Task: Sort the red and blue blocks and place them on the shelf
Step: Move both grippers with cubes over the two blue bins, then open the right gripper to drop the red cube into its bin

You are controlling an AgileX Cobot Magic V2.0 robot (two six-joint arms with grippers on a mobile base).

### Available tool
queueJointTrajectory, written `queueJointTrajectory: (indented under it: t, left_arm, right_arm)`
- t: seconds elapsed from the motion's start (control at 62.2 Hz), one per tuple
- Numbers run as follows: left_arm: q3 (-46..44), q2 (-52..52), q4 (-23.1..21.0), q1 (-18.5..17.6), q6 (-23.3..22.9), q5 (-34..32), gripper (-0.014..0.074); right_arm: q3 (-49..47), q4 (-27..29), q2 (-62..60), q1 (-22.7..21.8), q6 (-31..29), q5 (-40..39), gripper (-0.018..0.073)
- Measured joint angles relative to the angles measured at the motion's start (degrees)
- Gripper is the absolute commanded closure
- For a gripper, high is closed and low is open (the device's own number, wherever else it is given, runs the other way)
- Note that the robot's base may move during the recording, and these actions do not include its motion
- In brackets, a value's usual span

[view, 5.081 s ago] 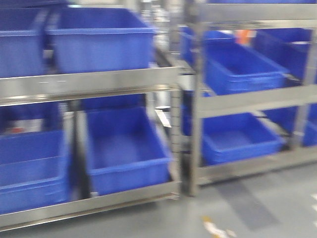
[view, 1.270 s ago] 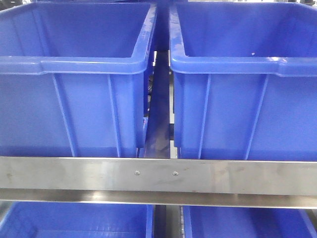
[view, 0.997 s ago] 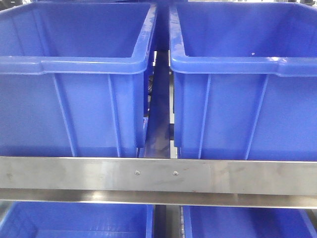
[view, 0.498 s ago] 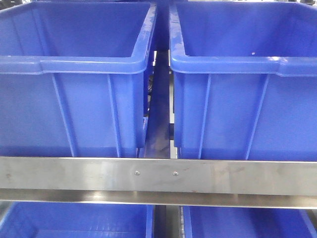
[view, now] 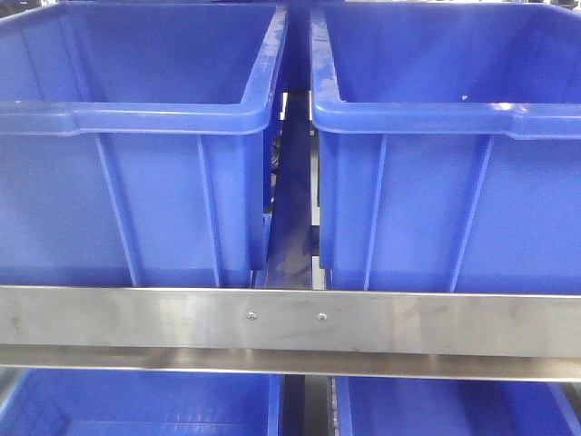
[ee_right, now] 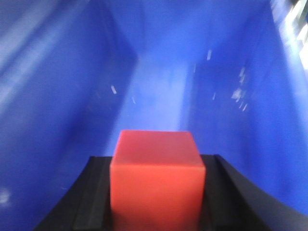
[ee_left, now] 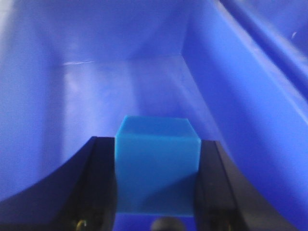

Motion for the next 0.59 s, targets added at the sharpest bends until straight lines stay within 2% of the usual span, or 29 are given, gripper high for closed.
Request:
queueJointTrajectory:
  t: [0.209,0.338,0.595]
  left_arm:
    - [-4.67,8.25,0.09,0.0,0.0,-0.22,0.0472]
    - [-5.33,9.09,0.09,0.0,0.0,-0.43,0.0472]
    - [-5.54,9.09,0.13,0.0,0.0,-0.43,0.0472]
  right_arm:
    - [-2.24,0.0,7.41,2.35,0.0,-1.14,0.0491]
    - [-2.49,0.0,10.23,4.0,0.0,-2.28,0.0491]
    - [-2.49,0.0,11.99,4.23,0.0,-3.74,0.0489]
